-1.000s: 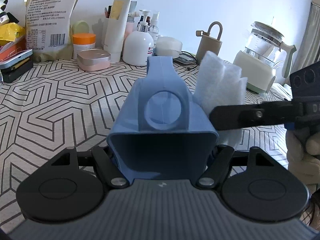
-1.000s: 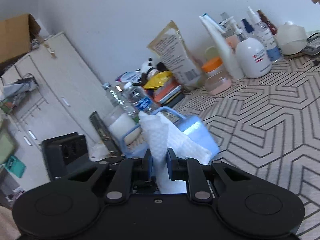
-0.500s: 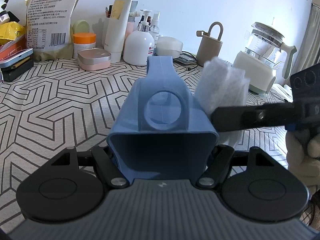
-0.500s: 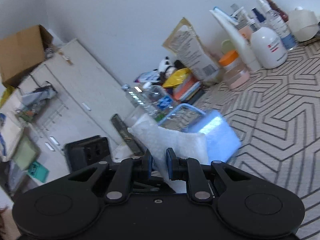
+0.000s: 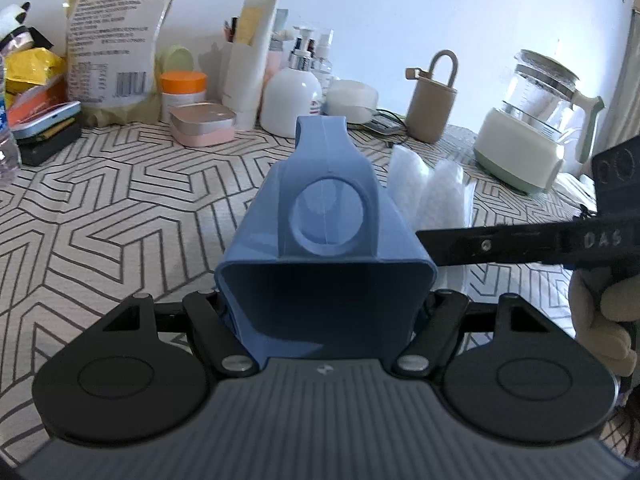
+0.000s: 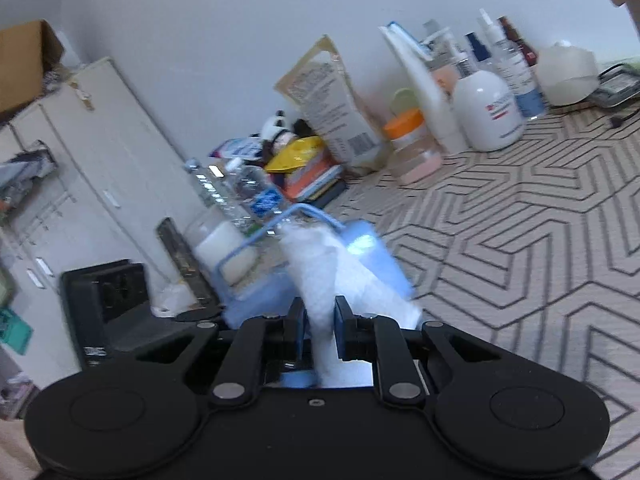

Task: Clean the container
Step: 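Lower the blue container onto the table and open the left tool while the right tool releases the wipe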

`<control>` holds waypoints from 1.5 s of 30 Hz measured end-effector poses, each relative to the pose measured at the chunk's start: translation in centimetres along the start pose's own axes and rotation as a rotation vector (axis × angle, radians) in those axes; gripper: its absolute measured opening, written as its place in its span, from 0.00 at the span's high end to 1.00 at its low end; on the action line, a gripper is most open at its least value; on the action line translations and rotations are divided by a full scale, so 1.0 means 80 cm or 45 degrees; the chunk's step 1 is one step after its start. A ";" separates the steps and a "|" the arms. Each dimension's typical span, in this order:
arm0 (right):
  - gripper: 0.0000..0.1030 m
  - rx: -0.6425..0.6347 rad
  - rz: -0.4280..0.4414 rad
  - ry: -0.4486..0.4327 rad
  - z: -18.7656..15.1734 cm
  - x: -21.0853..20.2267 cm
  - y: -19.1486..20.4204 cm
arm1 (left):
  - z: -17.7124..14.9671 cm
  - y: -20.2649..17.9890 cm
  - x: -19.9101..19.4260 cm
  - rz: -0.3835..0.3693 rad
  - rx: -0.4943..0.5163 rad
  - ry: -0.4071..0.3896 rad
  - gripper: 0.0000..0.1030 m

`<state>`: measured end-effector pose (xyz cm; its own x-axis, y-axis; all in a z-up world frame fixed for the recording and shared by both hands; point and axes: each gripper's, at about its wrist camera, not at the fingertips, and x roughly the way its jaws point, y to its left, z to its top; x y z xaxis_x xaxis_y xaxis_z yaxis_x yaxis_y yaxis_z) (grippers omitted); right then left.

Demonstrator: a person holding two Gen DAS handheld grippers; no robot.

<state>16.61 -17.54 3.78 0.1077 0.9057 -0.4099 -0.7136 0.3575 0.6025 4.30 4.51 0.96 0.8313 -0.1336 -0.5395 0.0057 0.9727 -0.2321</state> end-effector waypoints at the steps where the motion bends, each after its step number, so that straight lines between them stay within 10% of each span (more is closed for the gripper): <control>1: 0.81 -0.024 -0.039 0.000 0.000 0.000 0.002 | 0.000 0.001 -0.001 0.015 -0.004 -0.005 0.29; 16: 0.81 -0.527 -0.546 -0.087 -0.013 0.012 0.066 | 0.002 -0.016 -0.006 0.244 0.036 -0.068 0.26; 21: 0.83 -0.465 -0.493 -0.001 -0.012 0.031 0.063 | 0.001 -0.005 -0.009 0.207 -0.030 -0.025 0.20; 34: 0.43 -0.258 -0.405 -0.041 -0.018 0.012 0.050 | -0.031 -0.032 -0.060 0.207 0.087 -0.076 0.09; 45: 0.31 -0.115 -0.301 -0.073 -0.071 -0.029 0.085 | -0.052 -0.043 -0.079 0.203 0.110 -0.006 0.08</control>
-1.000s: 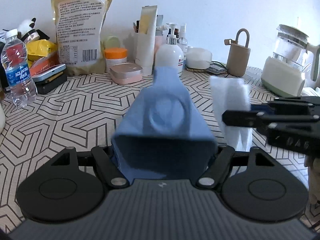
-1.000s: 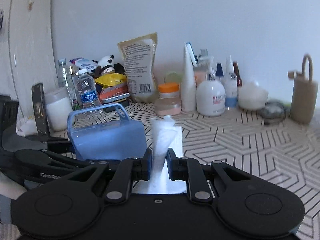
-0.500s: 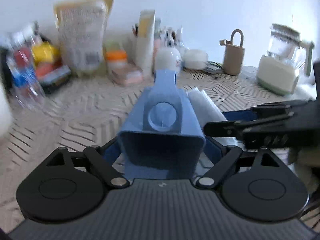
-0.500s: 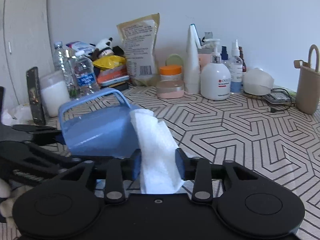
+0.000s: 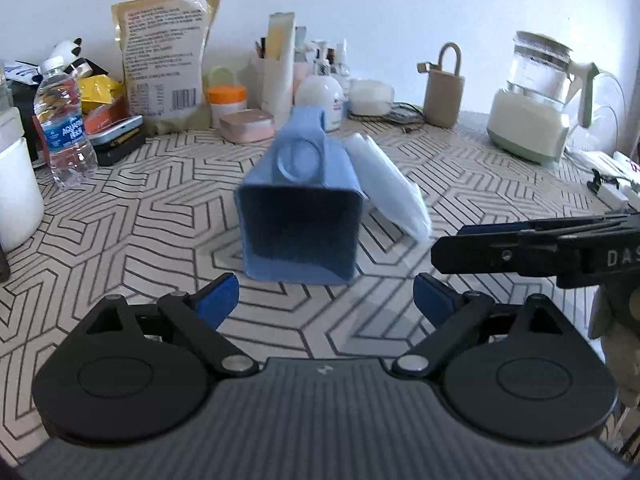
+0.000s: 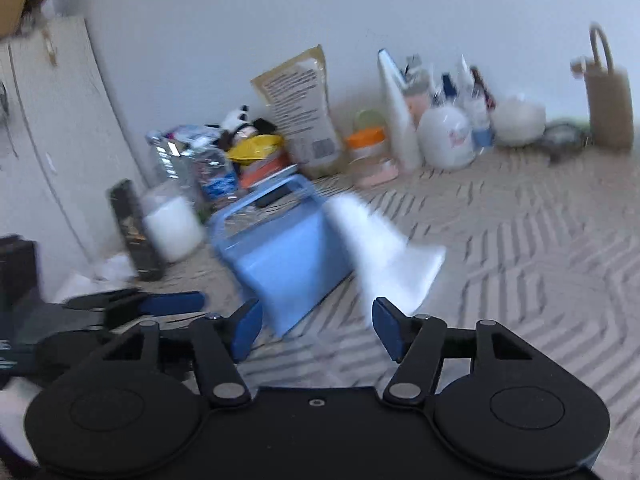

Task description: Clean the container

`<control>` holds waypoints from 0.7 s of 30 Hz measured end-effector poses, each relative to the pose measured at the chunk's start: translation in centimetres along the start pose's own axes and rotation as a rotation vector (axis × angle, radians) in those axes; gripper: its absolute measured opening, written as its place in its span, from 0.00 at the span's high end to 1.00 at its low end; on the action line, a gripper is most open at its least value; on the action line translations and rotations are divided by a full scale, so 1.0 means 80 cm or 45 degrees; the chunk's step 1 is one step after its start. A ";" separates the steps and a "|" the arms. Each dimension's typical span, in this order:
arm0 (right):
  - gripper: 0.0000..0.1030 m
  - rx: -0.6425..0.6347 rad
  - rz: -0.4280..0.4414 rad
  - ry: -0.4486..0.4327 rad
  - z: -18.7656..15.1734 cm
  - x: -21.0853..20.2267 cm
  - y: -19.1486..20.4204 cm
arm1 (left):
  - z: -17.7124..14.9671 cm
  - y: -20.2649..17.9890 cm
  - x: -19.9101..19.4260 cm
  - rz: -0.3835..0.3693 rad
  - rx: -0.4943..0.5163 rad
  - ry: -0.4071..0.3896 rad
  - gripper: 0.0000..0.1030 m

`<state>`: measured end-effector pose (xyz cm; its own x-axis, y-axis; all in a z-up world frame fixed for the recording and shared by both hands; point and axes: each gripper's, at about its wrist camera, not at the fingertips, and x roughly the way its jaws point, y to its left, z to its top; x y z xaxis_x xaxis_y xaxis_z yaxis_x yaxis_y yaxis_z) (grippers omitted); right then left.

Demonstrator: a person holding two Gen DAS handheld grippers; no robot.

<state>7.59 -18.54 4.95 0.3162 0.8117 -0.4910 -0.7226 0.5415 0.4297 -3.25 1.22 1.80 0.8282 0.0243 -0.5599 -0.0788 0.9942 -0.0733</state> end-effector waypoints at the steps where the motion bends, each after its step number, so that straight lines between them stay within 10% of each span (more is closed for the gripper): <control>1: 0.27 0.010 -0.006 0.001 -0.004 -0.002 0.002 | -0.001 -0.003 0.002 0.004 0.010 0.006 0.08; 21: 0.14 0.021 -0.362 -0.024 -0.014 0.002 0.005 | -0.002 -0.021 0.028 0.001 0.089 0.152 0.00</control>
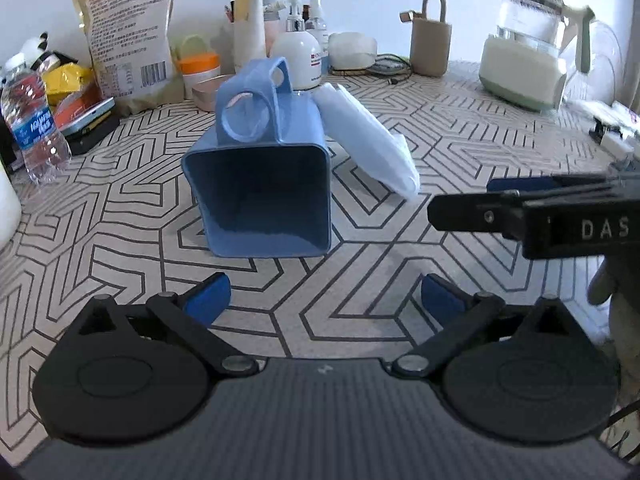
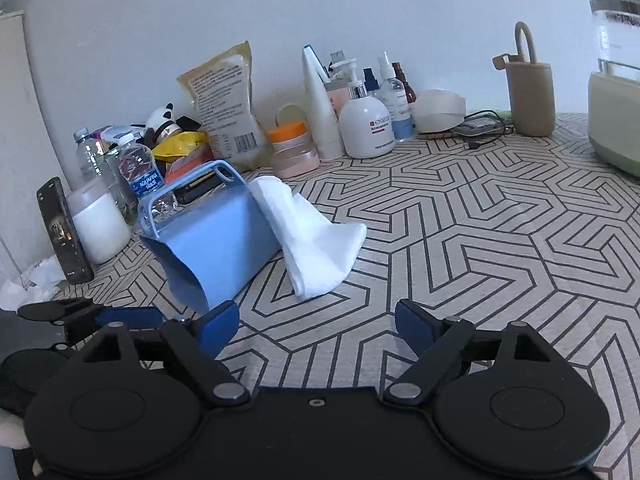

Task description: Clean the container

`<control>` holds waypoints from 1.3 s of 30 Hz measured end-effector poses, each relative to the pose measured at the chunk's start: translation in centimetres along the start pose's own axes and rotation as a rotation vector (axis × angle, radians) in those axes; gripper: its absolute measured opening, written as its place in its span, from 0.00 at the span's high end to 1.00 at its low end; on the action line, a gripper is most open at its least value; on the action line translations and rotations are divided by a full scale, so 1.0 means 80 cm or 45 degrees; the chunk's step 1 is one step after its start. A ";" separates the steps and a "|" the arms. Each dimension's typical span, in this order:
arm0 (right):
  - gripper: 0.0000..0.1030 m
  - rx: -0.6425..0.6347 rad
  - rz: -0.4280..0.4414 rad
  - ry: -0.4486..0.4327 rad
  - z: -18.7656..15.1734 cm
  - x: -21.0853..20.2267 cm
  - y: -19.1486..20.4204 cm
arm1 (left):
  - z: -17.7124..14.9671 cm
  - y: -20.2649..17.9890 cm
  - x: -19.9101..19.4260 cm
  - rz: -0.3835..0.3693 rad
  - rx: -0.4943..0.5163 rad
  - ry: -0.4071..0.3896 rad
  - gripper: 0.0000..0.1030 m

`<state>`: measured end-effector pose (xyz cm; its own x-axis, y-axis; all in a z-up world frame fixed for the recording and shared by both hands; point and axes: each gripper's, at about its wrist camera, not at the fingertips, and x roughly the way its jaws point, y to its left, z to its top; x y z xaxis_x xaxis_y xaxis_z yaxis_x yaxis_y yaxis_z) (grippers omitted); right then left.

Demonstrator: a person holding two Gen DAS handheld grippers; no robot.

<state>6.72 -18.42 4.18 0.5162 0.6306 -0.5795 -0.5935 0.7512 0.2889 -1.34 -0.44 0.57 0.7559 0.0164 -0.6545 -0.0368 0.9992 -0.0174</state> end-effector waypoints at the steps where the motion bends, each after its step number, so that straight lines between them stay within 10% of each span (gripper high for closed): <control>1: 0.14 0.000 -0.004 0.005 0.000 0.001 0.000 | 0.000 0.000 0.000 0.002 -0.004 -0.002 0.00; 39: 0.07 0.039 0.003 0.039 0.003 0.006 -0.012 | -0.004 -0.003 -0.001 0.028 -0.029 -0.034 0.00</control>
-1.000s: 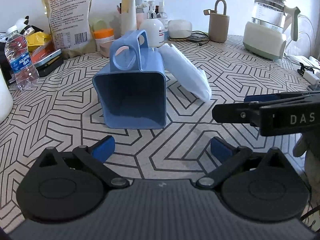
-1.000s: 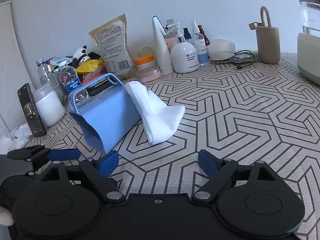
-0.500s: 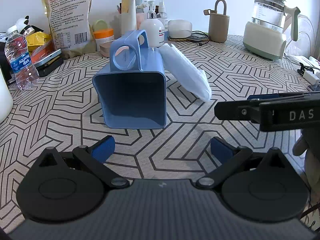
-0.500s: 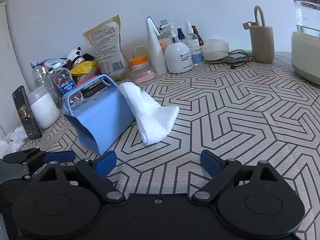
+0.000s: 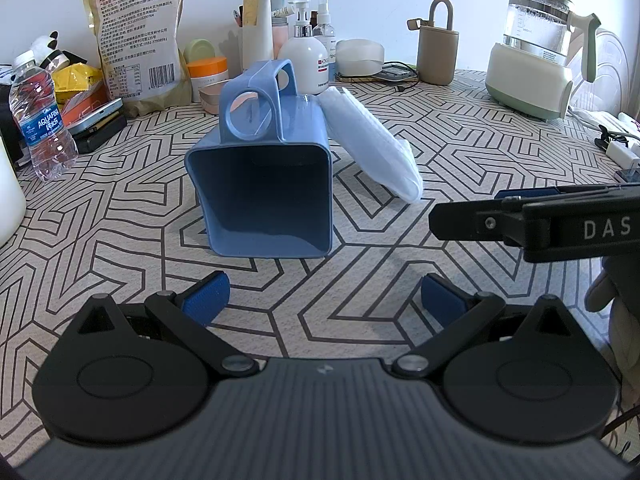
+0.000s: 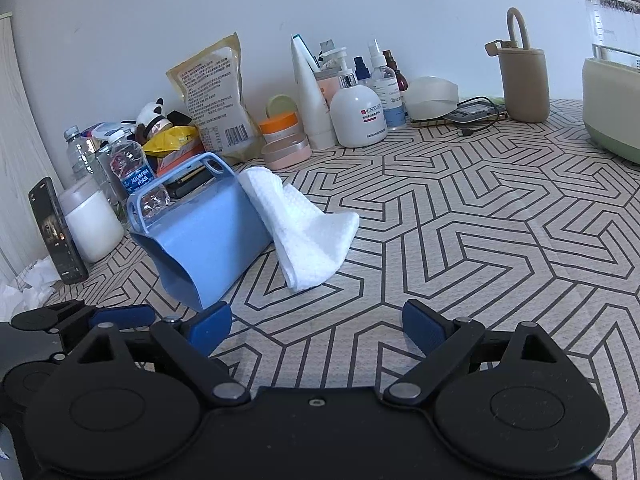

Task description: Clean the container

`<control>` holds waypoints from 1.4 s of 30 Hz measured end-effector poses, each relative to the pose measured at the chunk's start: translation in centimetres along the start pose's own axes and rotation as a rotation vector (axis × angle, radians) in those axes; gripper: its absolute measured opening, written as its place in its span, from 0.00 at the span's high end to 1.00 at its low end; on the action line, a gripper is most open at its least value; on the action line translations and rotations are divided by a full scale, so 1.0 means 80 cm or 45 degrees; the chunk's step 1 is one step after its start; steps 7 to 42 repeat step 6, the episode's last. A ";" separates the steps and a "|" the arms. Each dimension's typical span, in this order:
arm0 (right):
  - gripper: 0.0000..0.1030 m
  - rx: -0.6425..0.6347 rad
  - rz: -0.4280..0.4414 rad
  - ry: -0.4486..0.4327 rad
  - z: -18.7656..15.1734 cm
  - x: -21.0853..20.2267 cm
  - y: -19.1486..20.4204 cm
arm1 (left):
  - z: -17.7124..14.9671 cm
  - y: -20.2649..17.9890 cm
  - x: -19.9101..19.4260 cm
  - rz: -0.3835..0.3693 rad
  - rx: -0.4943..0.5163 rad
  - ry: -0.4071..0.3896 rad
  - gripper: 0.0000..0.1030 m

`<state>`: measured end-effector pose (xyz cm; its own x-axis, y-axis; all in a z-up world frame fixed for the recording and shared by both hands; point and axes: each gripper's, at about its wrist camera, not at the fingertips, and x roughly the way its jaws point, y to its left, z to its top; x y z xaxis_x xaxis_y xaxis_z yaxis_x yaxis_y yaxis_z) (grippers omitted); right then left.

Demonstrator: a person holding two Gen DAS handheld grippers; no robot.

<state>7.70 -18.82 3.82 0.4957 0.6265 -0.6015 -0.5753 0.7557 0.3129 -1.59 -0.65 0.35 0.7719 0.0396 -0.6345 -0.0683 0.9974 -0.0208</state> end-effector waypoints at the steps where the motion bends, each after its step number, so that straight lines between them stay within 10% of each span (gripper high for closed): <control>1: 0.07 0.000 0.003 0.001 0.001 0.000 -0.001 | 0.000 0.000 0.000 0.000 0.000 0.000 0.00; 42: 0.06 -0.002 0.004 0.003 0.000 0.000 -0.001 | 0.000 0.000 0.000 0.001 0.001 0.000 0.00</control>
